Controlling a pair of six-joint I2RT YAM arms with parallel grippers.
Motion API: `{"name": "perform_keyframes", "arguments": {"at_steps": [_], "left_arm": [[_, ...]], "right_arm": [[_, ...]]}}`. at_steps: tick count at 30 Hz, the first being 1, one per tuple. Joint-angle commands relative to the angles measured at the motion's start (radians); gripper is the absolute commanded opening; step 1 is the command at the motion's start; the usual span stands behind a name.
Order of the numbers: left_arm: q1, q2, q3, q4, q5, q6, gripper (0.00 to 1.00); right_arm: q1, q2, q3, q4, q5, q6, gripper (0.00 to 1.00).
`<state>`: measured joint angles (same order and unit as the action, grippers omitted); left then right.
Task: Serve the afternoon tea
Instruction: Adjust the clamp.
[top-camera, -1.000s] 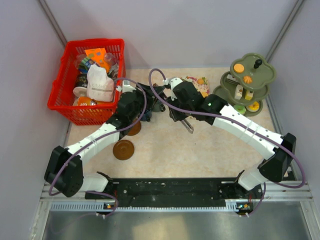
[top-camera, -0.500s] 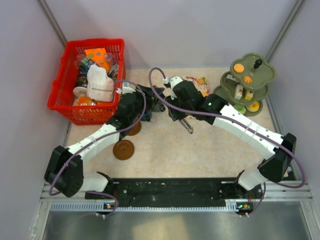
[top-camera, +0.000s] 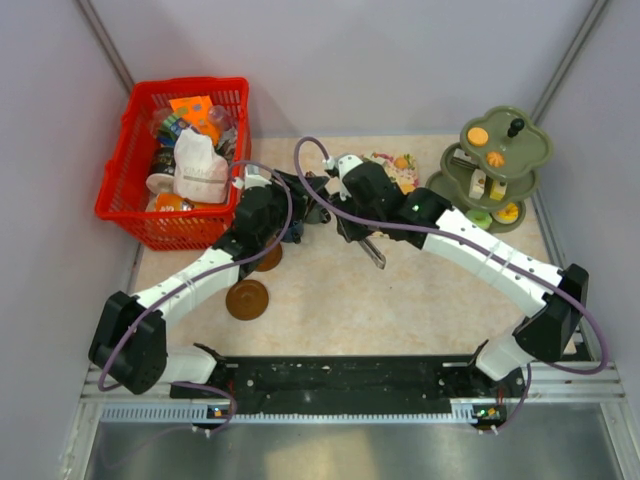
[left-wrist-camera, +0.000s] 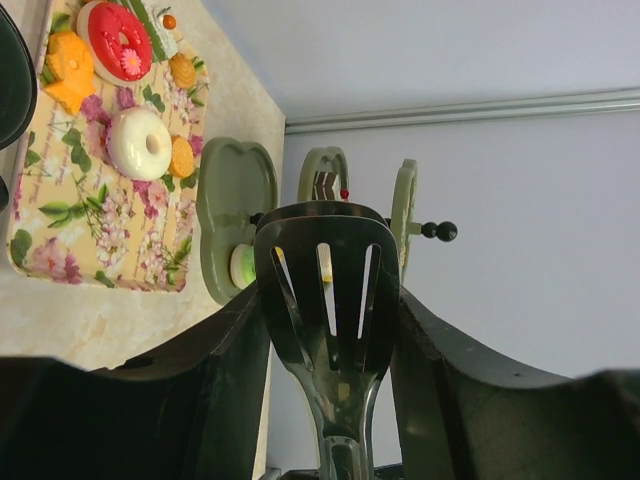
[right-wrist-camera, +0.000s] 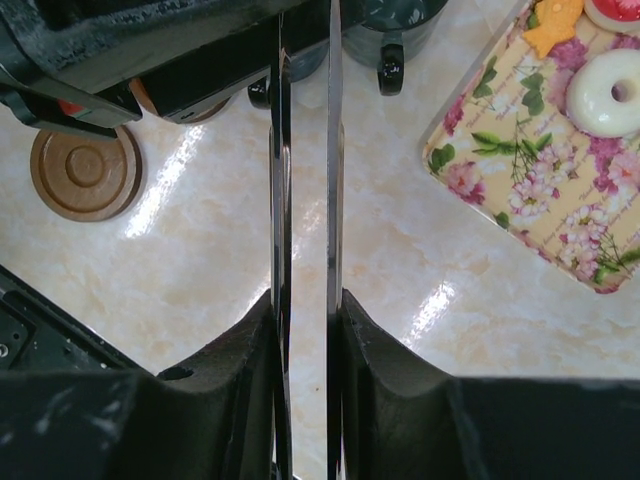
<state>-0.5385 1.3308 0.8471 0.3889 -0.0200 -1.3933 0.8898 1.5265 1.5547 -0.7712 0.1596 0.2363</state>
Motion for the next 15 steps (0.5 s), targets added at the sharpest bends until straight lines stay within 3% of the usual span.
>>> {"name": "perform_keyframes", "arguments": {"at_steps": [1,6,9,15], "left_arm": [[0.006,-0.044,0.001,-0.004,-0.024,0.04,0.31],[0.084,-0.087,0.142,-0.197,-0.006,0.27,0.53],[0.165,-0.123,0.259,-0.362,-0.011,0.41,0.58],[0.262,-0.269,0.365,-0.476,-0.135,0.719,0.7]], "right_arm": [[0.011,-0.017,0.048,-0.006,0.026,-0.009,0.16],[0.009,-0.009,0.047,-0.088,0.055,-0.014,0.13],[-0.009,-0.006,0.039,-0.14,0.058,-0.012,0.14],[-0.101,-0.015,0.009,-0.201,0.015,-0.006,0.16]]}}
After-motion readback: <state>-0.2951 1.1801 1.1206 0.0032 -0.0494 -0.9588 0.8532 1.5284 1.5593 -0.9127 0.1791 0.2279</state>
